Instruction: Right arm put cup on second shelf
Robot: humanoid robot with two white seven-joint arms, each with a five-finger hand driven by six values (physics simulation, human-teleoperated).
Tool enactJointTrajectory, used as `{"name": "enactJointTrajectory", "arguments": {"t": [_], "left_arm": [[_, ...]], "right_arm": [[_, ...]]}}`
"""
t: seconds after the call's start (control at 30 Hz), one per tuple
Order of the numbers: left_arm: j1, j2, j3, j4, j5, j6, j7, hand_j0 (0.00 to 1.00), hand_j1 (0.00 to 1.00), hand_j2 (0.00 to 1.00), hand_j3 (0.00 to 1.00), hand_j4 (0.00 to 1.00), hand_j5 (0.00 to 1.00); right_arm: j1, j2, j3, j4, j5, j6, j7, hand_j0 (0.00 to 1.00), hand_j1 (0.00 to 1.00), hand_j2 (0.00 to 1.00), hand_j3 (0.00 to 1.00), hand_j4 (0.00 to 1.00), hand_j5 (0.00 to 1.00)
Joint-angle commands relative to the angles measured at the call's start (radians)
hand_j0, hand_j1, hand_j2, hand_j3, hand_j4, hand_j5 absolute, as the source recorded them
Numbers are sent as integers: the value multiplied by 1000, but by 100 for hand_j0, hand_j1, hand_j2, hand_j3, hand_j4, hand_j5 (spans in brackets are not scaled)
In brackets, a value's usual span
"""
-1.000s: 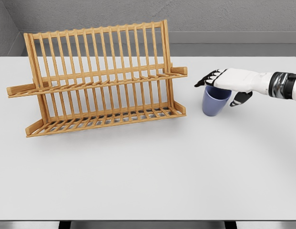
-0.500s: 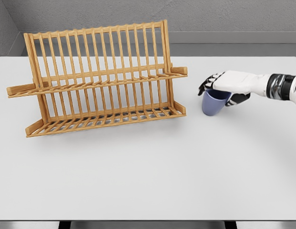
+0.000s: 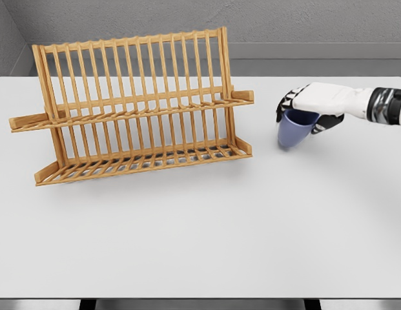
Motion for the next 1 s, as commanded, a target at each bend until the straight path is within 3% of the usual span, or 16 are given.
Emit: {"name": "enactJointTrajectory", "arguments": {"t": [0.0, 0.77, 0.97], "left_arm": [[0, 0, 0, 0, 0, 0, 0, 100, 100, 100, 100, 100, 100], [0, 0, 0, 0, 0, 0, 0, 100, 100, 100, 100, 100, 100], [0, 0, 0, 0, 0, 0, 0, 100, 100, 100, 100, 100, 100]], "right_arm": [[0, -4, -4, -4, -6, 3, 0, 61, 61, 61, 61, 61, 61], [-130, -5, -7, 2, -7, 3, 0, 61, 61, 61, 61, 61, 61], [-149, -5, -56, -11, -6, 1, 0, 61, 61, 61, 61, 61, 61]]}}
